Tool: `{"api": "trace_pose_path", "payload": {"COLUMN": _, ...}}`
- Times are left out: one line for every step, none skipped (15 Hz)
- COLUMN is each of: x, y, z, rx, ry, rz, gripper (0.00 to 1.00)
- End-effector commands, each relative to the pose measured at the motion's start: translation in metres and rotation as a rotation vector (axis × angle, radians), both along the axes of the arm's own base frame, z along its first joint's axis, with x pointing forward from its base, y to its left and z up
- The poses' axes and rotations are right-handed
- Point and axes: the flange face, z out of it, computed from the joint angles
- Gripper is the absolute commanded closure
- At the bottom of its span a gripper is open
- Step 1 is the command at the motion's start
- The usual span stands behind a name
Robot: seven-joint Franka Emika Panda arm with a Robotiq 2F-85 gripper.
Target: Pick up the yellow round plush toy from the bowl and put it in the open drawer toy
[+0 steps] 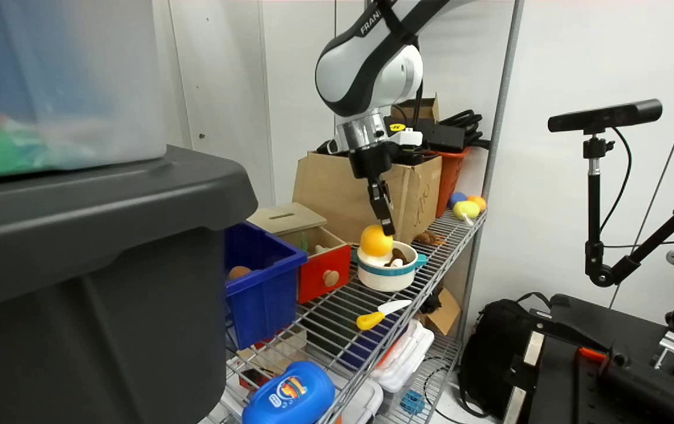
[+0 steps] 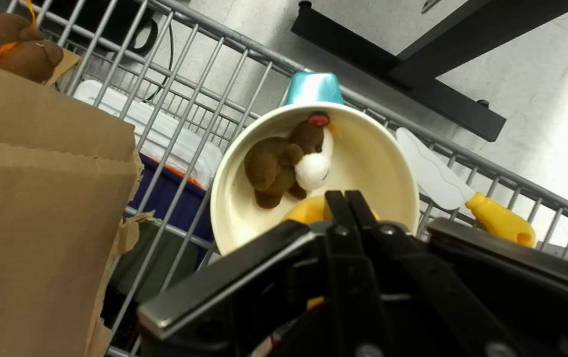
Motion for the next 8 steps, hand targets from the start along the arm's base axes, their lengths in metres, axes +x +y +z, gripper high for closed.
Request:
{"api": "trace_pose_path", "payload": {"x": -0.008, "y": 0.003, "z": 0.029, "rx": -0.022, "ry": 0.016, "rz": -0.004, "gripper": 0.99}}
{"api": "trace_pose_path", "payload": {"x": -0.007, "y": 0.003, "z": 0.034, "rx": -0.026, "ry": 0.018, "rz": -0.002, "gripper": 0.99}}
{"api": "trace_pose_path", "payload": {"x": -0.005, "y": 0.004, "z": 0.041, "rx": -0.030, "ry": 0.015, "rz": -0.001, "gripper": 0.99}}
{"api": "trace_pose_path", "payload": {"x": -0.003, "y": 0.004, "z": 0.047, "rx": -0.034, "ry": 0.012, "rz": 0.000, "gripper": 0.99}}
{"api": "trace_pose_path", "payload": {"x": -0.002, "y": 0.006, "z": 0.053, "rx": -0.039, "ry": 0.008, "rz": 0.003, "gripper": 0.99}}
{"api": "trace_pose_path", "payload": {"x": 0.000, "y": 0.006, "z": 0.059, "rx": -0.045, "ry": 0.006, "rz": 0.005, "gripper": 0.99}}
{"api": "trace_pose_path", "payload": {"x": 0.001, "y": 0.006, "z": 0.065, "rx": -0.049, "ry": 0.006, "rz": 0.009, "gripper": 0.99}}
{"api": "trace_pose_path", "payload": {"x": 0.004, "y": 0.006, "z": 0.071, "rx": -0.052, "ry": 0.006, "rz": 0.014, "gripper": 0.99}}
